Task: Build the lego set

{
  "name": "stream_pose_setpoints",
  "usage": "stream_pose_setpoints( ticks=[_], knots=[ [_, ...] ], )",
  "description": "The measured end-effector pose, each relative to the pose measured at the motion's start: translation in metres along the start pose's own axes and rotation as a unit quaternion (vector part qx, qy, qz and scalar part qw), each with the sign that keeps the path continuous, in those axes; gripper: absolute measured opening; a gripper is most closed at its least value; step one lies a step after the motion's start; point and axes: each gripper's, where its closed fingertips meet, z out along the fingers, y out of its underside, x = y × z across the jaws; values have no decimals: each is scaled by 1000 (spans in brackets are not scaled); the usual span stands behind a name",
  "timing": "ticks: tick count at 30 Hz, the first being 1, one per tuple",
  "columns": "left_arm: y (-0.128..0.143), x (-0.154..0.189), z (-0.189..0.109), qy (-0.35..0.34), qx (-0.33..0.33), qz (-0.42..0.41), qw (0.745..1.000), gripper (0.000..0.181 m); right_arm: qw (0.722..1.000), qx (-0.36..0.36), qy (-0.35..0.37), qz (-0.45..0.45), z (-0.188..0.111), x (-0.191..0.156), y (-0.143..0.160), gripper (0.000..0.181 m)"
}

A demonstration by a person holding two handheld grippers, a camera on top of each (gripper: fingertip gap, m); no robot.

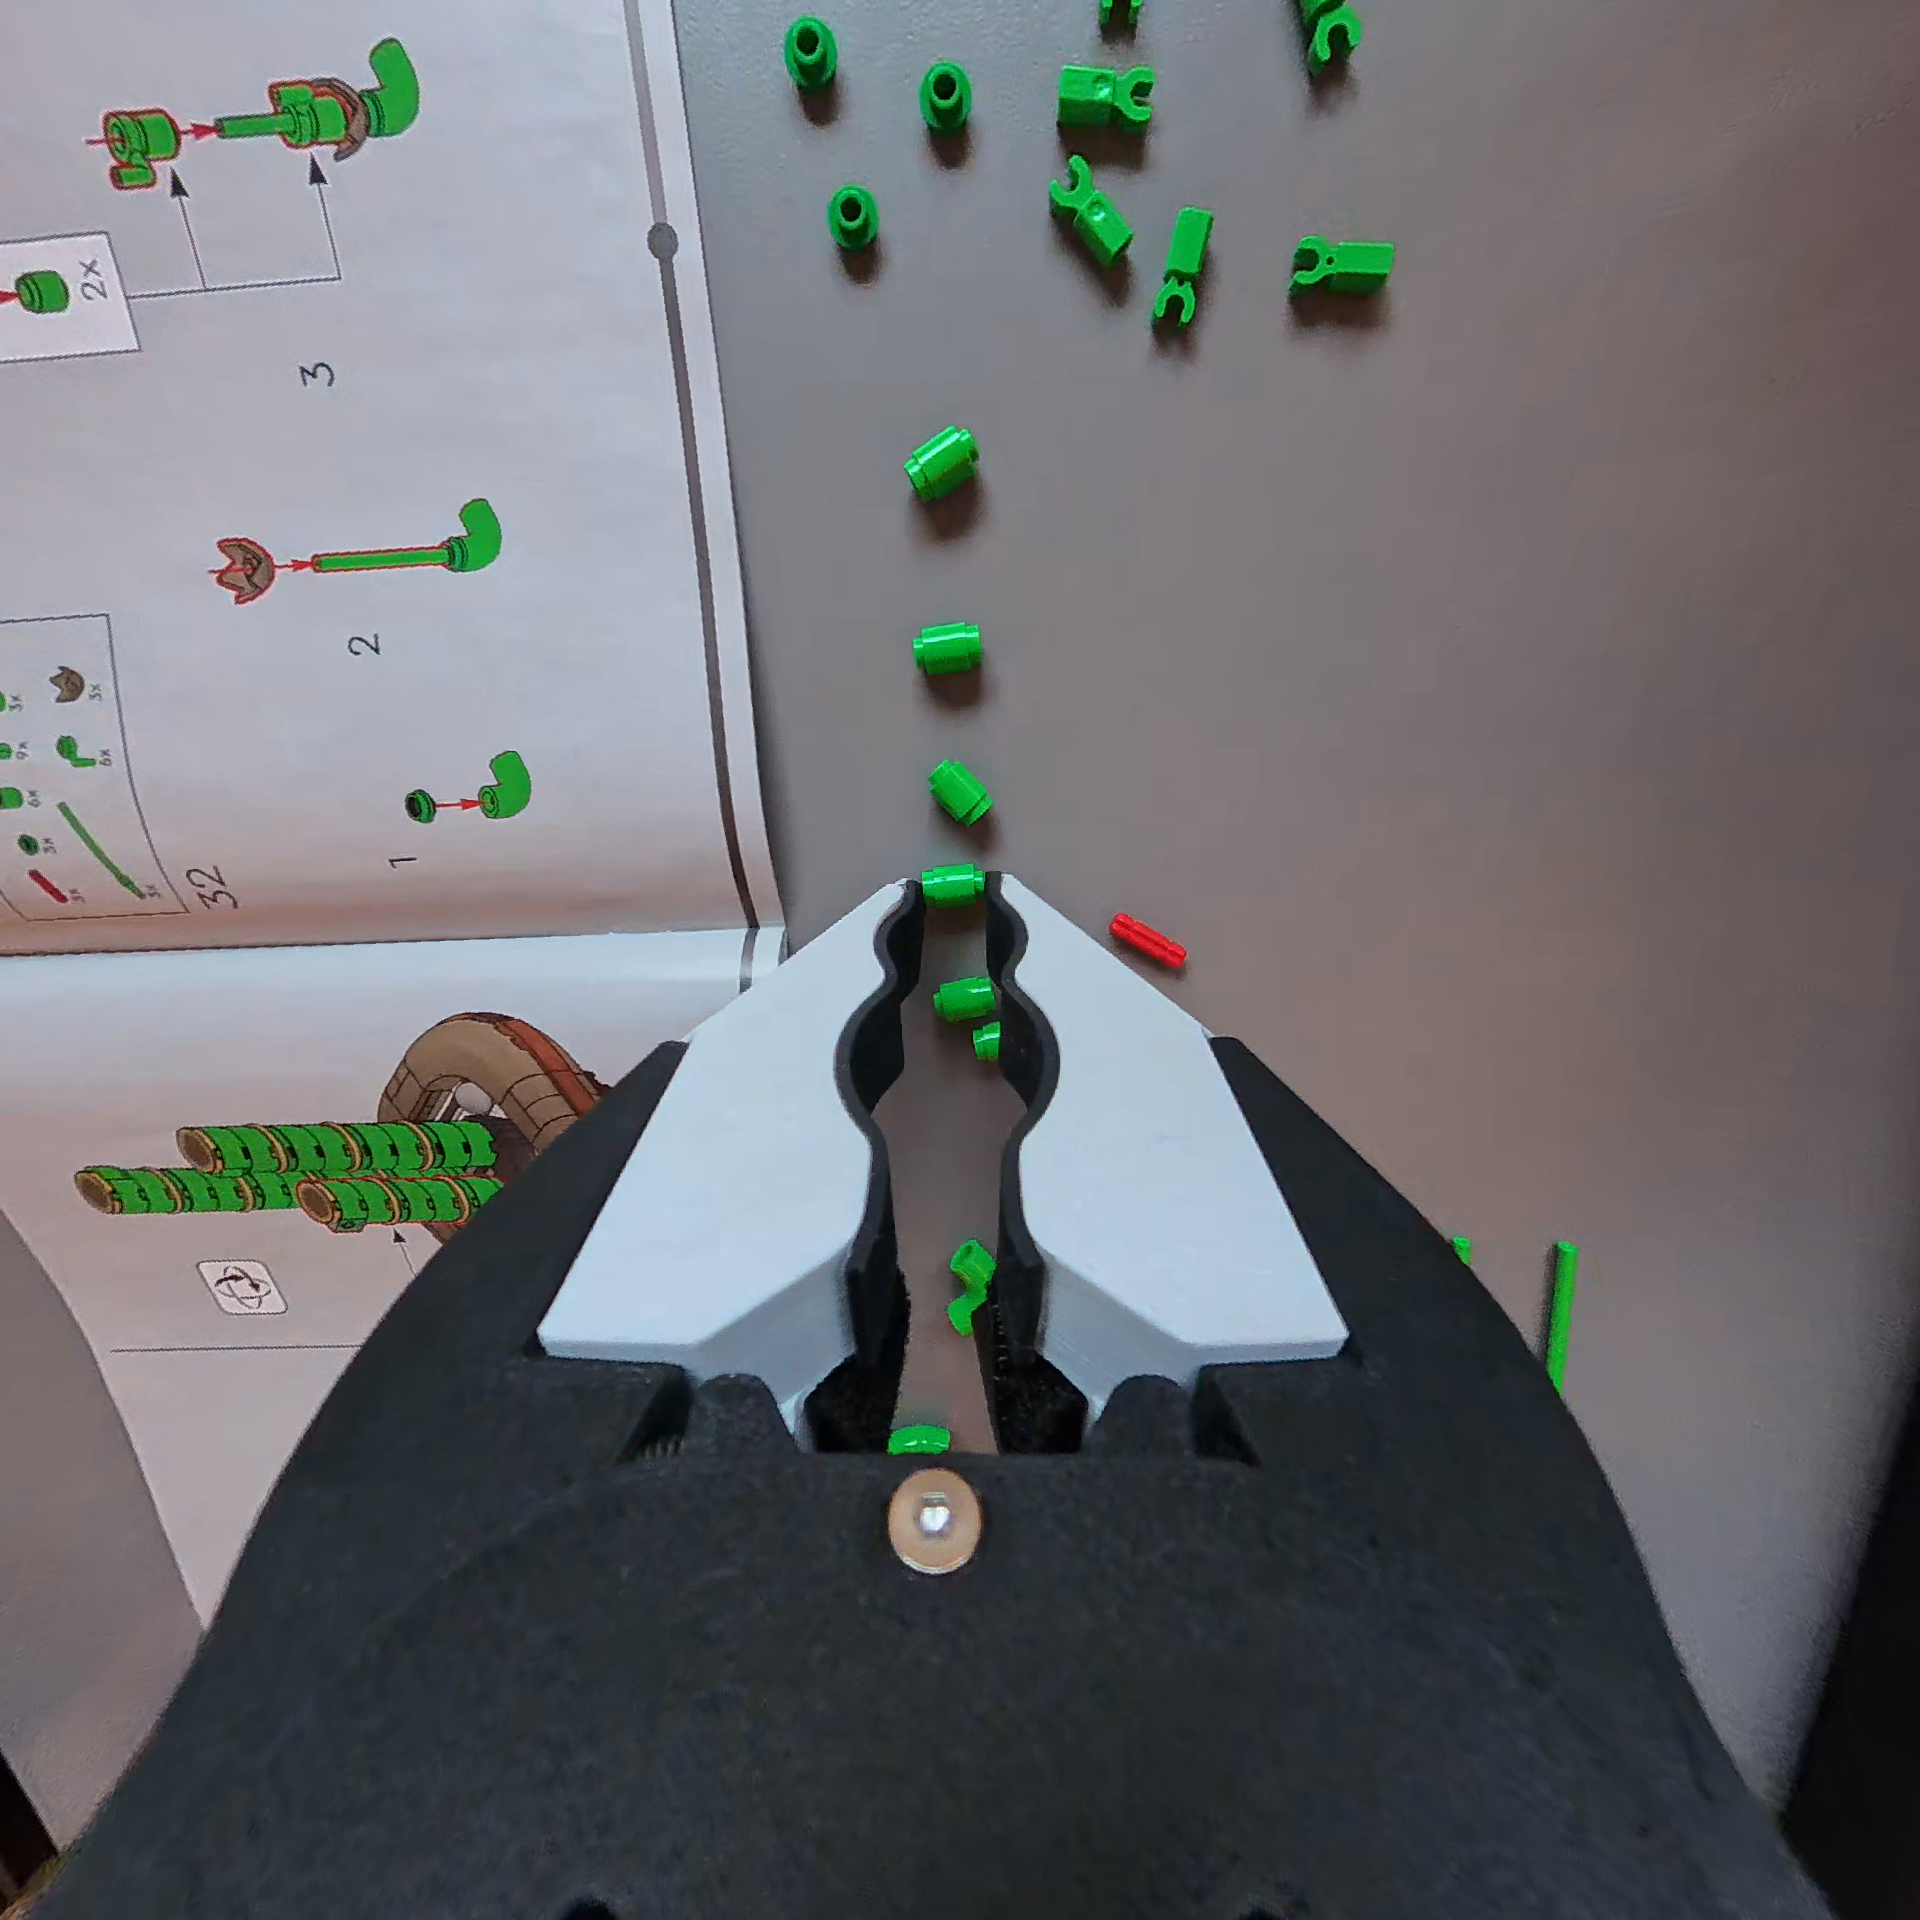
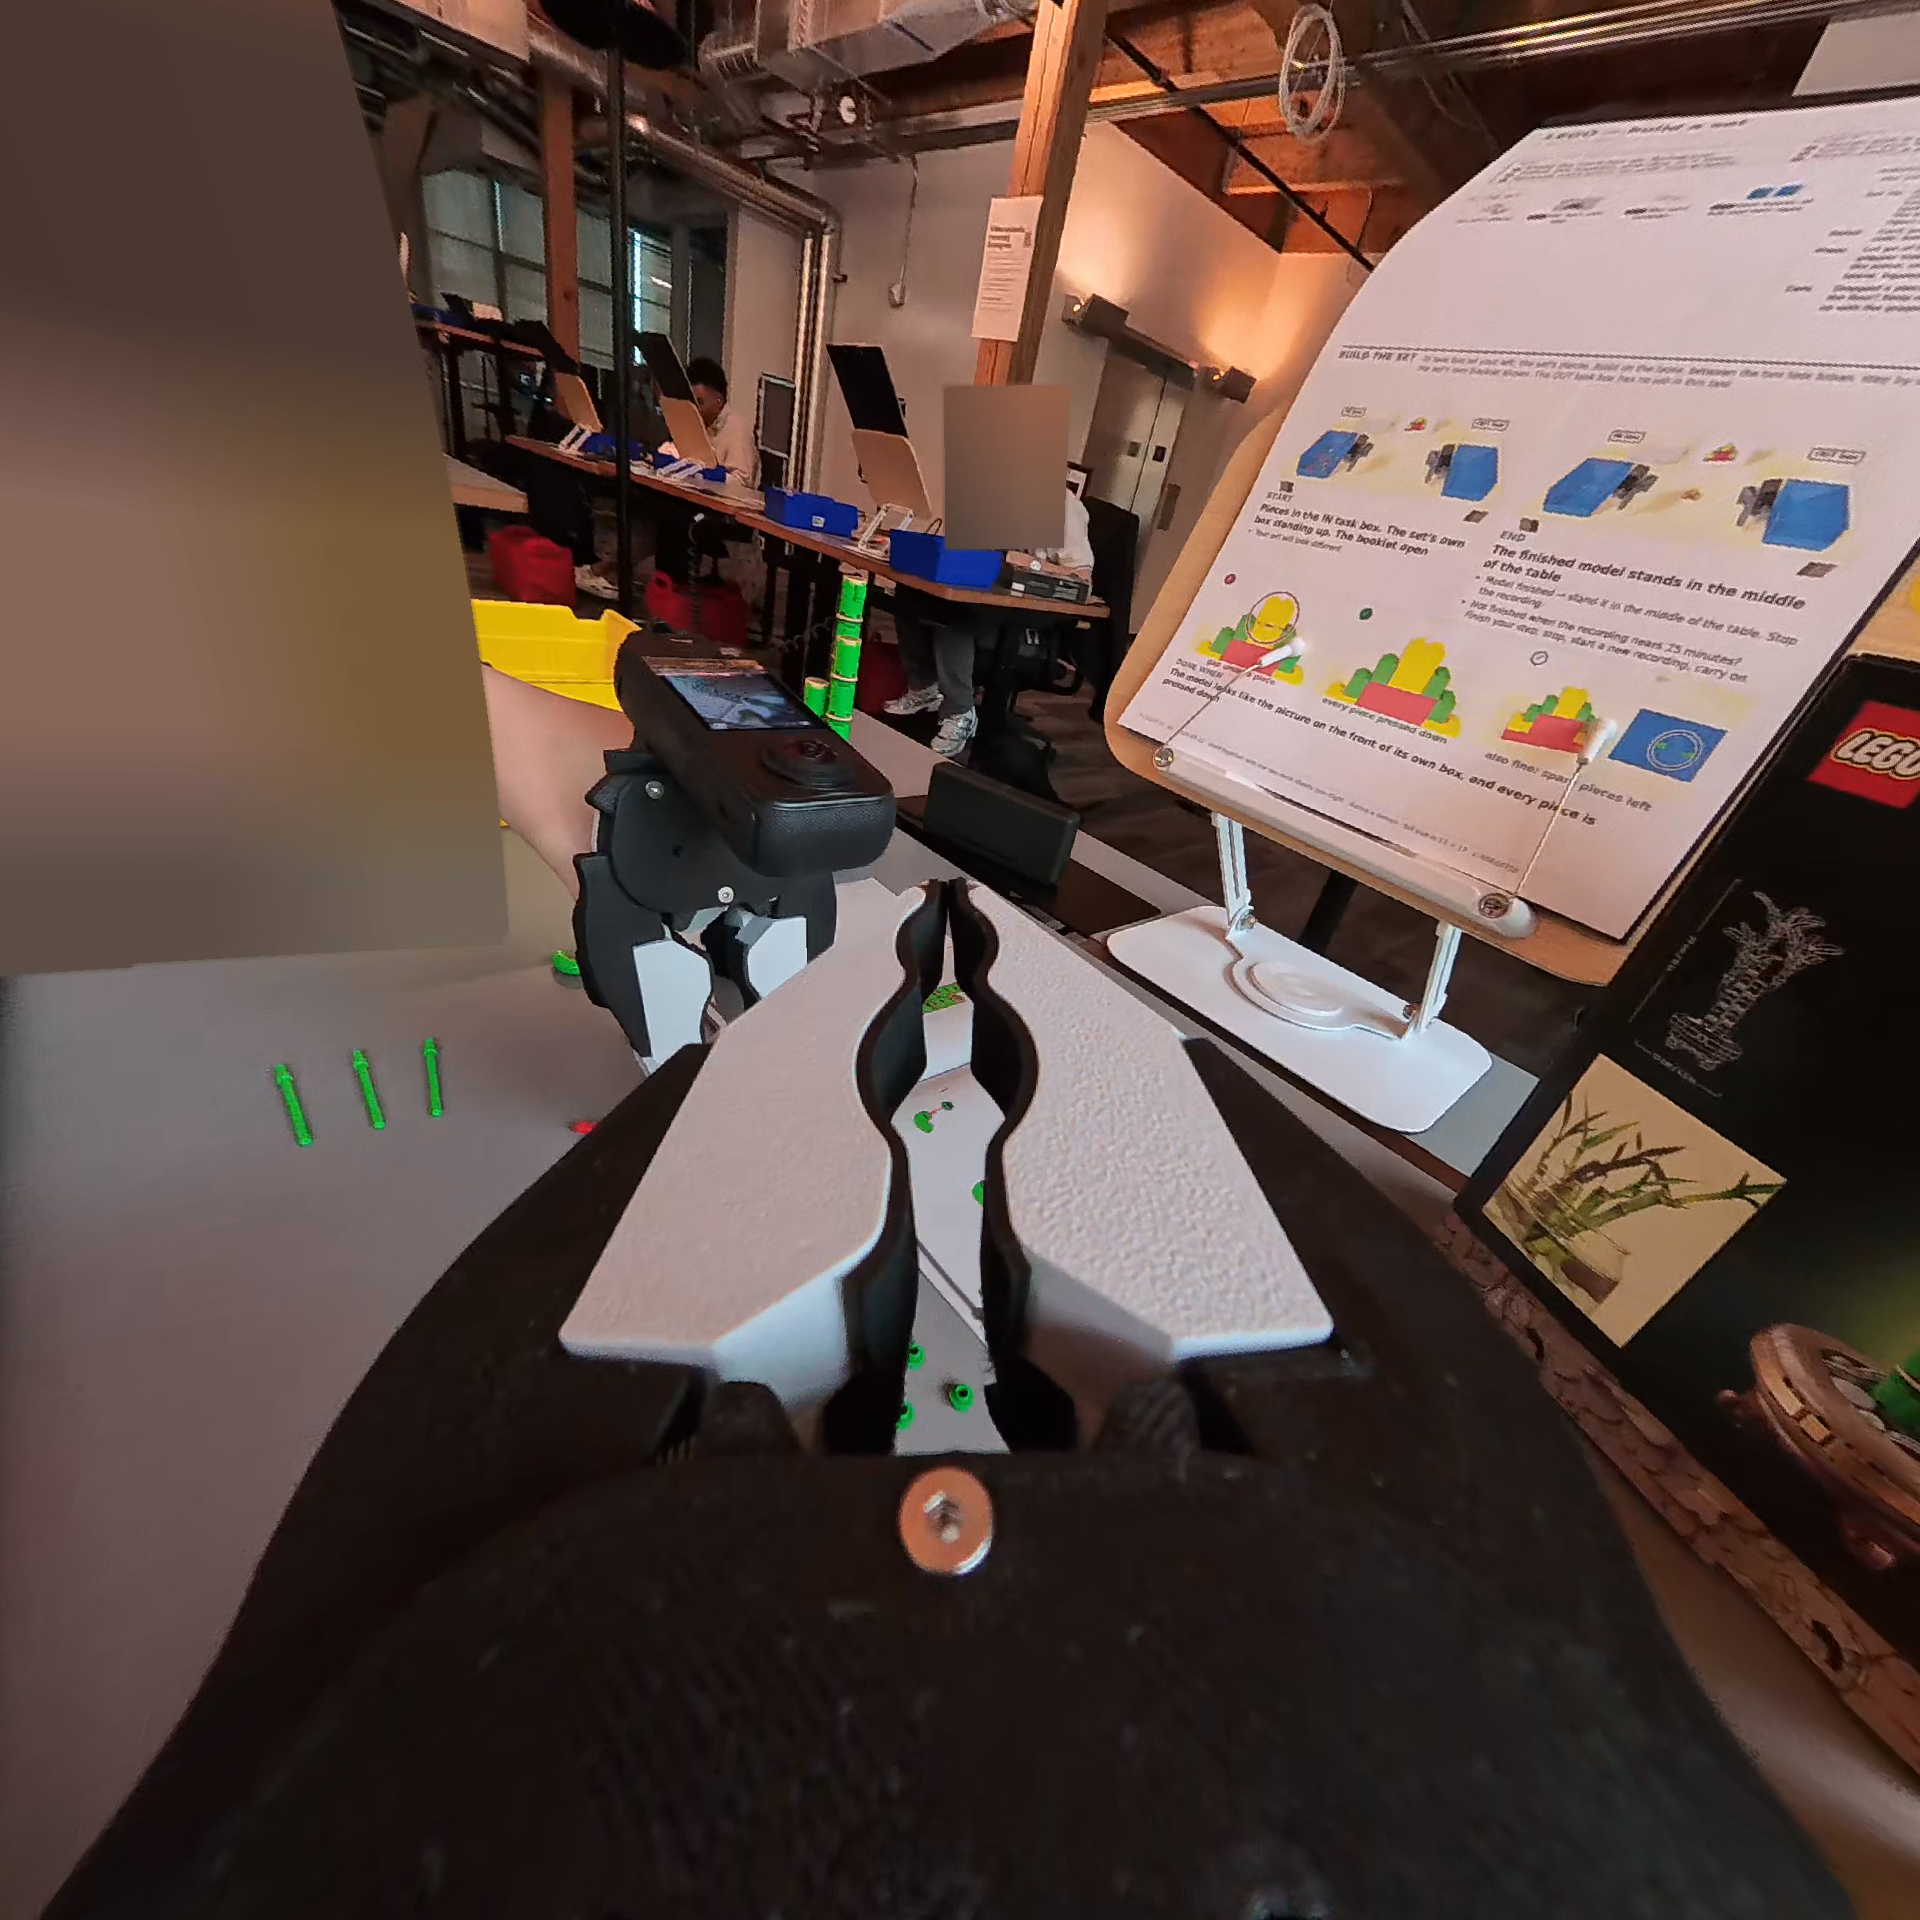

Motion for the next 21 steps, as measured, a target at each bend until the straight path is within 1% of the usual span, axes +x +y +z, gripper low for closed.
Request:
stream_pose_setpoints(
  ticks=[1,2,3,5,7,9,10,12,14,16,18,19,21],
  knots=[
    [0,1,0,1,0,3,1000,15,1000,-2,0,1,0,1,1,0],
    [1,0,0,-5,2,4,1000,26,1000,-4,0,3,0,1,3,0],
    [1,-2,-1,-12,3,4,1000,30,1000,-6,0,6,1,2,4,0],
    [-3,-7,-8,-25,23,0,999,31,1000,-7,0,11,1,3,5,0],
    [-11,-9,-22,-27,59,-12,998,28,1000,3,-6,24,1,2,4,0],
    [-26,-10,-44,-31,113,-27,993,29,999,6,-15,43,3,1,6,0],
    [-33,-12,-59,-41,144,-35,988,29,999,3,-19,51,4,1,8,1],
    [-51,-19,-104,-79,227,-53,969,29,998,-3,-19,54,6,1,12,2],
    [-67,-21,-162,-110,333,-72,934,25,999,-6,-12,44,7,2,13,4],
    [-73,-20,-224,-143,435,-88,885,26,999,-8,-4,32,6,3,14,5],
    [-66,-14,-279,-174,515,-103,833,31,1000,-19,6,16,5,5,16,5],
    [-58,-9,-302,-190,546,-111,808,34,1000,-25,13,4,4,7,16,5],
    [-41,2,-340,-221,606,-122,755,31,999,-35,24,-25,2,11,17,5]
  ],
)
